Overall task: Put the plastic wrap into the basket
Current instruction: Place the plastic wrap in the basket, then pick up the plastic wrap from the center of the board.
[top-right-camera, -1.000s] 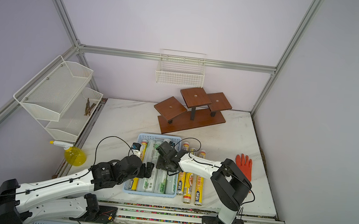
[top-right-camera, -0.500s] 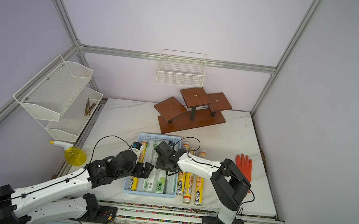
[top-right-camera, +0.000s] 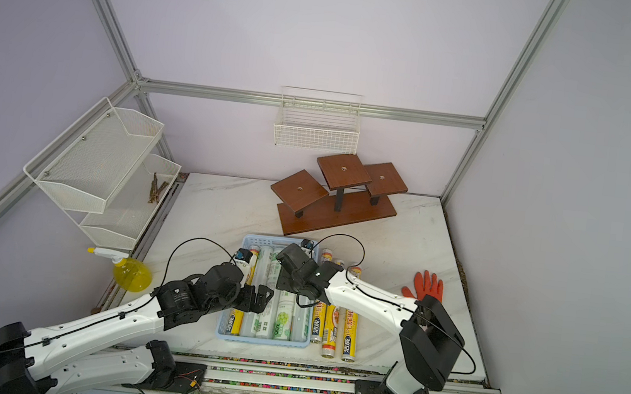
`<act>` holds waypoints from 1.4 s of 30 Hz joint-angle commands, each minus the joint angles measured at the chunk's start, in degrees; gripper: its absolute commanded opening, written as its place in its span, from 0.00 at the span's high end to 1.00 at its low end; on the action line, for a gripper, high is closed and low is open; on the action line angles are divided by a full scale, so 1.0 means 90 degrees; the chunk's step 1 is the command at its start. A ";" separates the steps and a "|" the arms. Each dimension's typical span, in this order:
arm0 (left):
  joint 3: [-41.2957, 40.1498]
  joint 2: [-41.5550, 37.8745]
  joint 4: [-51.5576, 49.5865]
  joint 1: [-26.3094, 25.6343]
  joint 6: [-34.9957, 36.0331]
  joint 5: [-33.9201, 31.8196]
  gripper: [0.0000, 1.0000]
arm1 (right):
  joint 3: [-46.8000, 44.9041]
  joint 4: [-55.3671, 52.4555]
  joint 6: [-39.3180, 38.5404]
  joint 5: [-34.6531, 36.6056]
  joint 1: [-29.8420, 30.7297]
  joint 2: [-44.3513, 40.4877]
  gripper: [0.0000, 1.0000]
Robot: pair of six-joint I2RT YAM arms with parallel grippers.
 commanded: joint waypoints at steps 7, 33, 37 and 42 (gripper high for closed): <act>0.0879 0.1192 0.1047 -0.0131 0.0053 0.1088 0.00 | -0.1109 -0.0524 -0.0268 0.1877 -0.0723 -0.2316 0.42; 0.3361 0.3912 0.0053 -0.1331 0.0325 0.0053 0.00 | -0.1910 -0.1511 -0.2516 -0.0611 -0.3000 -0.0809 0.42; 0.3232 0.3784 0.0053 -0.1326 0.0366 -0.0028 0.00 | -0.1810 -0.1572 -0.2497 -0.0420 -0.2774 -0.0520 0.42; 0.3091 0.3634 0.0082 -0.1331 0.0362 -0.0115 0.00 | -0.1760 -0.1606 -0.2511 -0.0270 -0.2673 -0.0188 0.42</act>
